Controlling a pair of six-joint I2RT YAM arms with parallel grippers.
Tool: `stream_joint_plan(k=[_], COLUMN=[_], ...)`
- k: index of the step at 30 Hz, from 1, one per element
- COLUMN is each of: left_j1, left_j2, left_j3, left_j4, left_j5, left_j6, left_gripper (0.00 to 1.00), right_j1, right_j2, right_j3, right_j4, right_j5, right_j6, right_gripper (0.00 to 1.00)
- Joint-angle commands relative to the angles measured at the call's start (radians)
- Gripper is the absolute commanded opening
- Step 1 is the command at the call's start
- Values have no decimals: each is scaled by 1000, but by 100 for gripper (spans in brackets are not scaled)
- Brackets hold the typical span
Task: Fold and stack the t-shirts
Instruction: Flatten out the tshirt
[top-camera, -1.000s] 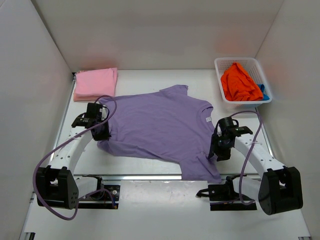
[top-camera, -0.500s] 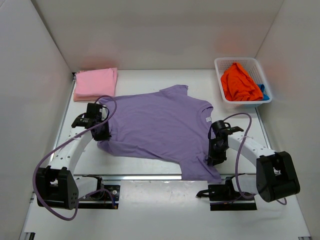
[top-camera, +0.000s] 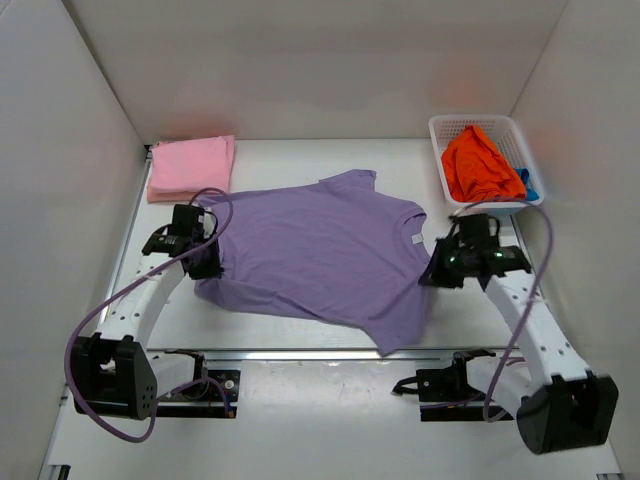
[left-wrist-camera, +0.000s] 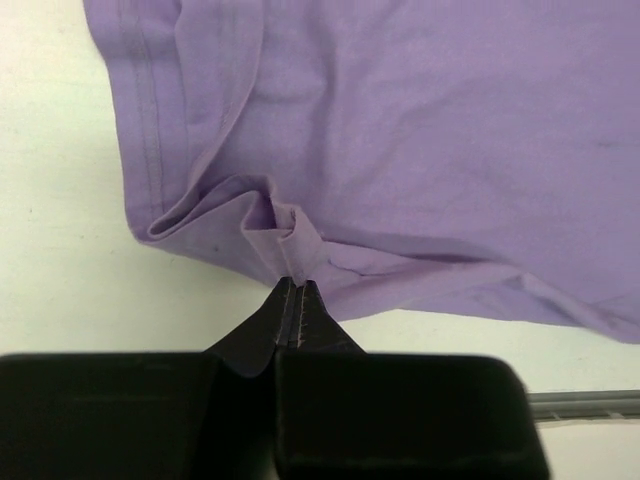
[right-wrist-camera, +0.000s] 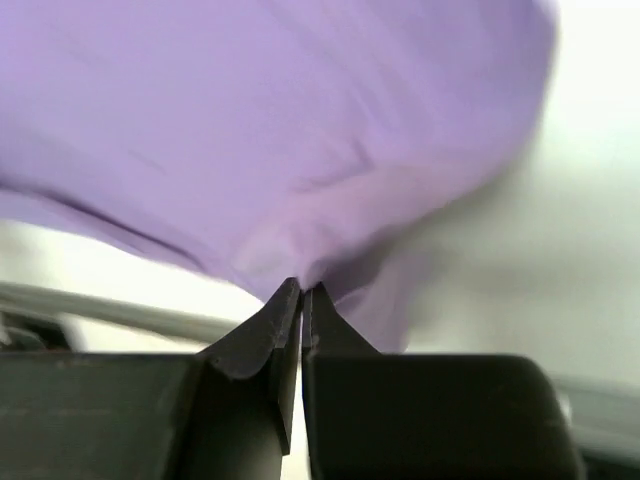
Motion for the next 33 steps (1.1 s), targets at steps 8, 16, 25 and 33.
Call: stream_joint_plan(k=[8,16,25,33], left_j1=[7,24,-17,-49], left_j2=[-100,-140,-152,-47], left_j3=[188,597,992,1109], left_j4=[61,141,103,69], left_j5=[183,285,182,61], left_j6=[-78,-250,-316,-261], left_gripper=[0,0,0,0], right_j1=[-265,-242,-217,-229], right_j2=[-303,-326,-199,-70], right_j3=[205,675,1101,1037], right_j4=[296,358,299,334], right_j5=[-380,-270,-210,-291], right_j6=[34,19,-15,-7], right_gripper=[0,1,0,0])
